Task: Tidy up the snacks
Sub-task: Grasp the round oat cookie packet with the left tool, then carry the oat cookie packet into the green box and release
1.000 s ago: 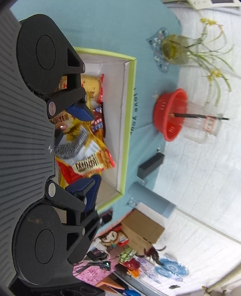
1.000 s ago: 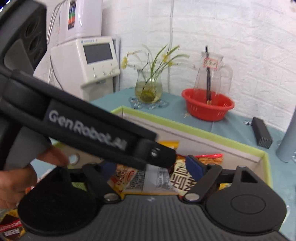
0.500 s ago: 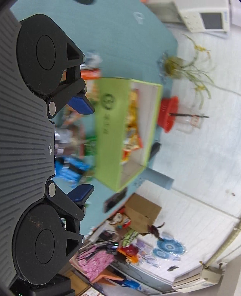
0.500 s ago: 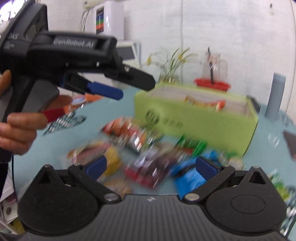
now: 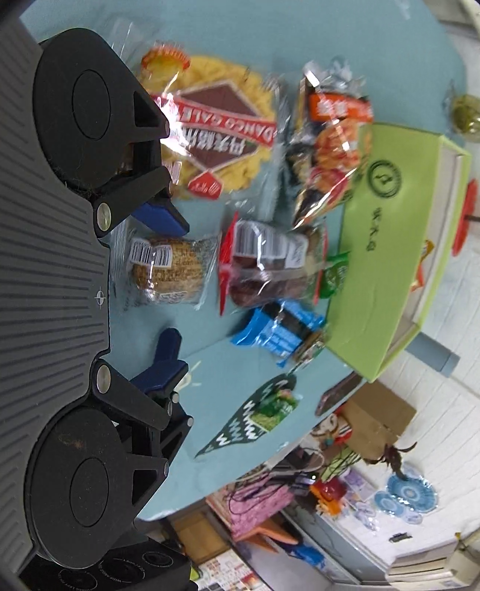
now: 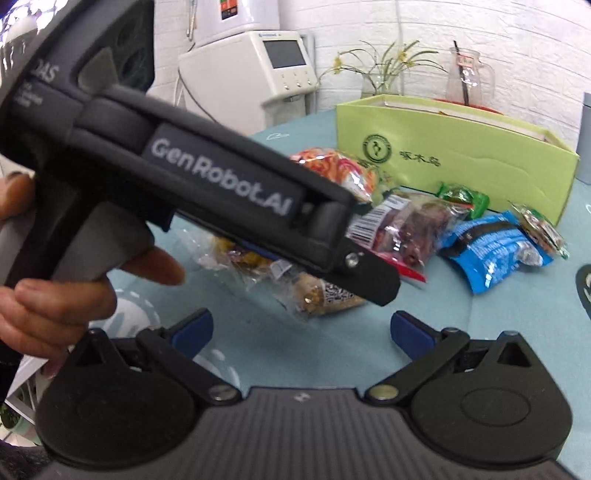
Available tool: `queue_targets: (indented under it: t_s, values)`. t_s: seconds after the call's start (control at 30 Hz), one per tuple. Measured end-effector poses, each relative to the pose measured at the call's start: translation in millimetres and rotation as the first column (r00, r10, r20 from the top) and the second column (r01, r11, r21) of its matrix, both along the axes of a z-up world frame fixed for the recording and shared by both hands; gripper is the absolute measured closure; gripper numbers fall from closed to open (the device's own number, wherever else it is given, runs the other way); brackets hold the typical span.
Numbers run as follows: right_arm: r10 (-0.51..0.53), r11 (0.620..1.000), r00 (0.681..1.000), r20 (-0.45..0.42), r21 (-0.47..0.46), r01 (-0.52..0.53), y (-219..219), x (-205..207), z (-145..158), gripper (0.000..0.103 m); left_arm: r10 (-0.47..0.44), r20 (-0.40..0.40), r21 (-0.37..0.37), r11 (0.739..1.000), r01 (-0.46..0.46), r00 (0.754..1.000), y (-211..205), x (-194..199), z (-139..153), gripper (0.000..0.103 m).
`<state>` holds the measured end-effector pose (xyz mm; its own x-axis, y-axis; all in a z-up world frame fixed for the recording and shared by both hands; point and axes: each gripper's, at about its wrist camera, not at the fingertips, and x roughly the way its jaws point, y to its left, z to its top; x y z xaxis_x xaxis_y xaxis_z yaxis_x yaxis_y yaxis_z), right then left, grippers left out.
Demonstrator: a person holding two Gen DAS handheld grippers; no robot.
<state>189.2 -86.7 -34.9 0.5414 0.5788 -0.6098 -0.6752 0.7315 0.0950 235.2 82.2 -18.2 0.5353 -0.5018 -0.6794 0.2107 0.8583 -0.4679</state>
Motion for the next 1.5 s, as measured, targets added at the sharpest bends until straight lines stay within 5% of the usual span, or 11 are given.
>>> queue_targets:
  t_s: [0.37, 0.47, 0.5, 0.53, 0.73, 0.9, 1.2, 1.5]
  values:
    - [-0.068, 0.997, 0.998, 0.019, -0.026, 0.068, -14.9, 1.6, 1.9, 0.002, 0.007, 0.005, 0.043, 0.999, -0.007, 1.0, -16.5, 1.2, 0.4, 0.045]
    - [-0.065, 0.997, 0.998, 0.024, -0.045, 0.066, -10.9, 5.7, 2.1, 0.013, -0.007, 0.023, 0.066, 0.998, 0.005, 1.0, -17.5, -4.9, -1.5, 0.057]
    - [-0.063, 0.997, 0.997, 0.035, -0.049, 0.064, -10.1, 4.3, 2.5, 0.021, -0.011, 0.028, 0.076, 0.997, 0.009, 1.0, -18.7, -6.4, -1.7, 0.065]
    - [-0.058, 0.997, 0.997, 0.042, -0.051, 0.06, -9.4, 3.2, 3.6, 0.028, -0.021, 0.021, 0.07, 0.997, 0.02, 1.0, -19.2, -7.2, -2.9, 0.083]
    - [-0.078, 0.996, 0.996, 0.037, -0.034, 0.079, -10.9, 4.9, 10.7, 0.037, 0.017, 0.016, 0.024, 1.0, -0.017, 1.0, -16.2, -5.4, 7.8, 0.085]
    - [-0.069, 0.997, 0.986, 0.151, -0.027, 0.074, -5.5, 16.2, 43.0, 0.037, 0.038, 0.124, 0.001, 0.999, -0.039, 0.992, -9.0, 12.7, 52.9, 0.085]
    - [-0.019, 1.0, 0.952, 0.306, -0.011, 0.024, 31.5, 134.0, 95.3, 0.036, 0.119, 0.262, 0.073, 0.987, -0.142, 0.958, 20.0, 126.7, 108.6, 0.085]
    - [0.063, 0.997, 0.984, 0.168, -0.043, -0.057, 80.4, 261.0, 71.2, 0.029, 0.17, 0.137, 0.109, 0.977, -0.186, 0.976, 58.5, 229.1, 62.6, 0.08]
